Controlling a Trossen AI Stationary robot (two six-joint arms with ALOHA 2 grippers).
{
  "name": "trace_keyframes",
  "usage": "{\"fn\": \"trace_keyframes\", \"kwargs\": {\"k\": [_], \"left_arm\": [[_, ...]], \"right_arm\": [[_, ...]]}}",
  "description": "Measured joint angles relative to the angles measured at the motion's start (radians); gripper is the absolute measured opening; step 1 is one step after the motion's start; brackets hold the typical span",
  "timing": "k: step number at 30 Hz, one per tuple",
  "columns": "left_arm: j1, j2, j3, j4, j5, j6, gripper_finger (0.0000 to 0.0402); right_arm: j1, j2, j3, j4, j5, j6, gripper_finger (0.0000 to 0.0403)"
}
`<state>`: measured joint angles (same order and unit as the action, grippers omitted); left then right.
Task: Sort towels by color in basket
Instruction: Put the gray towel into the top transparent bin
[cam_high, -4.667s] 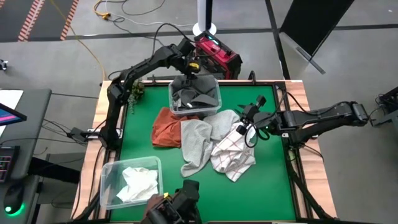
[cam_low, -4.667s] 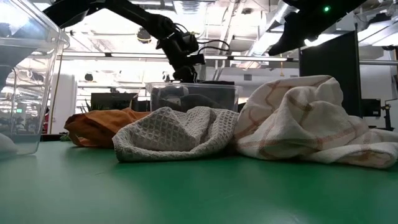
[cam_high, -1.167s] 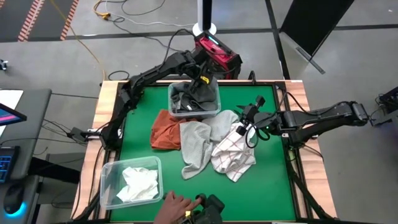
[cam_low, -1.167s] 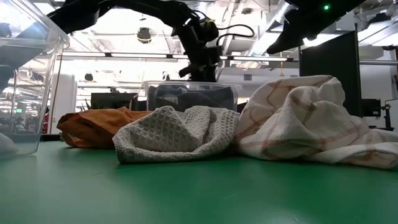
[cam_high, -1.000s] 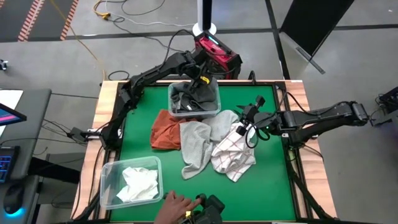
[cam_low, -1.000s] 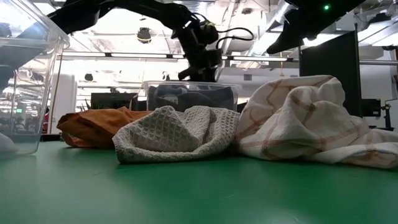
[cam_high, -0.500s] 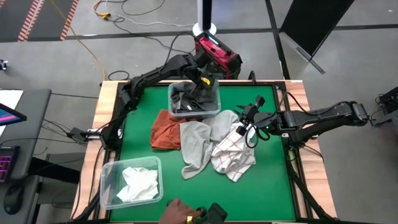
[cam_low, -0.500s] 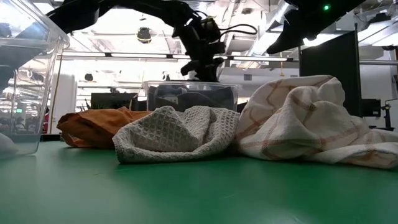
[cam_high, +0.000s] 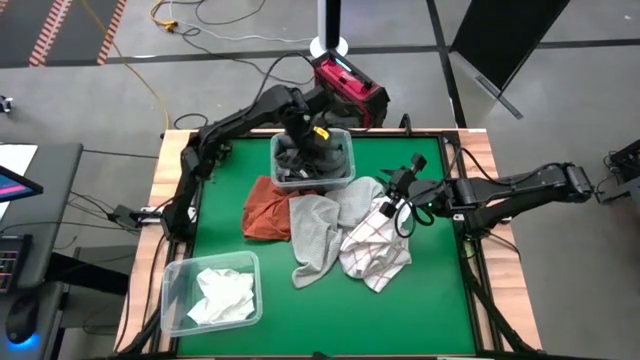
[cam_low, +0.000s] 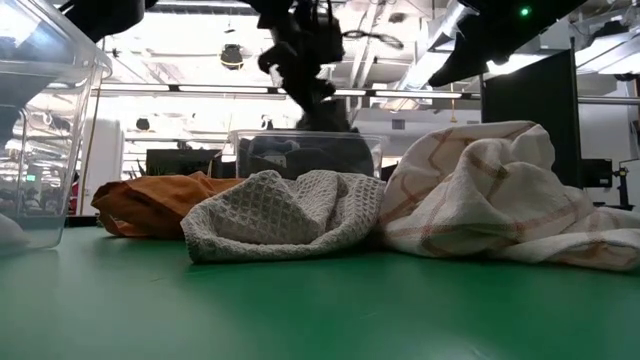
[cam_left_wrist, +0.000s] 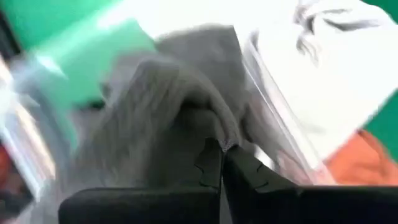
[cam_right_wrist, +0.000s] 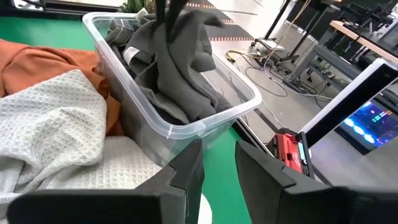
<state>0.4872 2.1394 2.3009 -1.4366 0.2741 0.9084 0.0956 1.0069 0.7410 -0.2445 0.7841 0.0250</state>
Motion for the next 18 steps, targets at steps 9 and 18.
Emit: {"fn": "trace_keyframes", "kwargs": {"k": [9, 18], "left_arm": [[0.008, 0.117, 0.000, 0.159, -0.118, -0.053, 0.0001], [0.012, 0.247, 0.005, 0.150, -0.153, 0.139, 0.0000]], "right_arm": [[0.000, 0.000, 0.000, 0.023, 0.000, -0.001, 0.0127], [0.001, 0.000, 0.000, 0.017, -0.001, -0.015, 0.0127]]}}
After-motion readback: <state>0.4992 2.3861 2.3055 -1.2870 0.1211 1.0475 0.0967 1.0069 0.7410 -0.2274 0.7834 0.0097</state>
